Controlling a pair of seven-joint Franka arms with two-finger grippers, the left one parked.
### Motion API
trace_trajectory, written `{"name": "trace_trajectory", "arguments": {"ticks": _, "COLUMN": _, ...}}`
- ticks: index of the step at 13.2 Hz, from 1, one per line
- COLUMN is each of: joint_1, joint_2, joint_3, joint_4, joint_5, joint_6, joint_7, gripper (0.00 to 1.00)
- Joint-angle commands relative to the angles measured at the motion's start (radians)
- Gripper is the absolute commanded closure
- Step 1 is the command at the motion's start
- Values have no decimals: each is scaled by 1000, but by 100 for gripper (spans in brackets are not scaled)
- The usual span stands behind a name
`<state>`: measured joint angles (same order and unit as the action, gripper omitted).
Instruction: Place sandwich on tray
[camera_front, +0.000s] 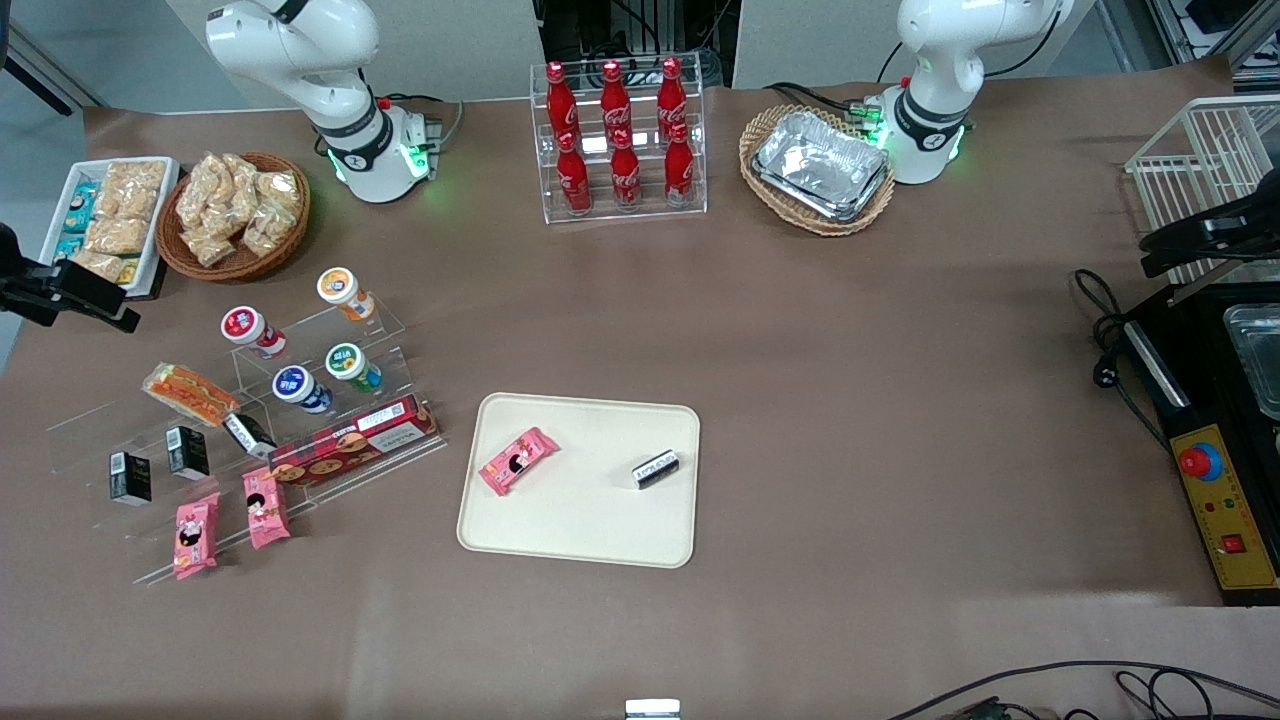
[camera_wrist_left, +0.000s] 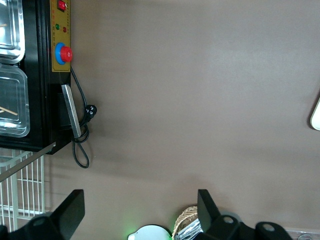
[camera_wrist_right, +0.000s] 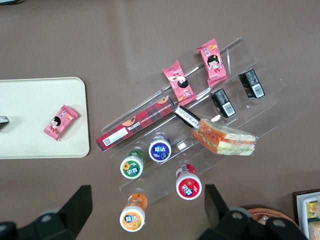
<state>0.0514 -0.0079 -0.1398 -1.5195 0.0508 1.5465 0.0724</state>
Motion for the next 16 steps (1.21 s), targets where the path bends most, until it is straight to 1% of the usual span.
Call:
{"name": "trace_trajectory", "arguments": {"ticks": 1, "joint_1": -4, "joint_2": -3, "joint_3": 0, "joint_4": 13, "joint_5": 15, "joint_6": -11, "joint_7": 0, "gripper": 0}}
{"name": "trace_trajectory", "arguments": {"ticks": 4, "joint_1": -5, "joint_2": -3, "joint_3": 0, "joint_4": 13, "joint_5": 6, "joint_6": -6, "joint_7": 0, "gripper": 0}}
{"name": "trace_trajectory", "arguments": {"ticks": 5, "joint_1": -5, "joint_2": -1, "joint_3": -1, "joint_4": 13, "joint_5": -8, "joint_6": -5, "joint_7": 0, "gripper": 0}}
{"name": "trace_trajectory", "arguments": {"ticks": 6, "joint_1": -5, "joint_2": 2, "joint_3": 0, "joint_4": 13, "joint_5": -40, "joint_6": -5, "joint_7": -5, "gripper": 0}}
{"name": "trace_trajectory", "arguments": {"ticks": 7, "joint_1": -5, "joint_2": 0, "joint_3": 0, "joint_4": 13, "joint_5": -48, "joint_6": -6, "joint_7": -9, "gripper": 0}}
{"name": "trace_trajectory", "arguments": {"ticks": 10, "joint_1": -13, "joint_2": 0, "joint_3": -7, "joint_4": 6, "joint_5": -51, "joint_6": -5, "joint_7": 12, "gripper": 0}}
{"name": "trace_trajectory", "arguments": {"ticks": 13, "joint_1": -33, "joint_2": 5, "joint_3": -21, "joint_4": -2, "joint_5": -43, "joint_6": -9, "joint_7": 102, "gripper": 0}}
{"name": "trace_trajectory", "arguments": {"ticks": 15, "joint_1": -38, "joint_2": 11, "joint_3": -38, "joint_4": -10, "joint_5": -48, "joint_6": -6, "joint_7": 60, "gripper": 0}}
{"name": "trace_trajectory", "arguments": {"ticks": 16, "joint_1": -39, "joint_2": 12, "joint_3": -41, "joint_4": -17, "joint_5": -49, "joint_6": -2, "joint_7": -24, "gripper": 0}}
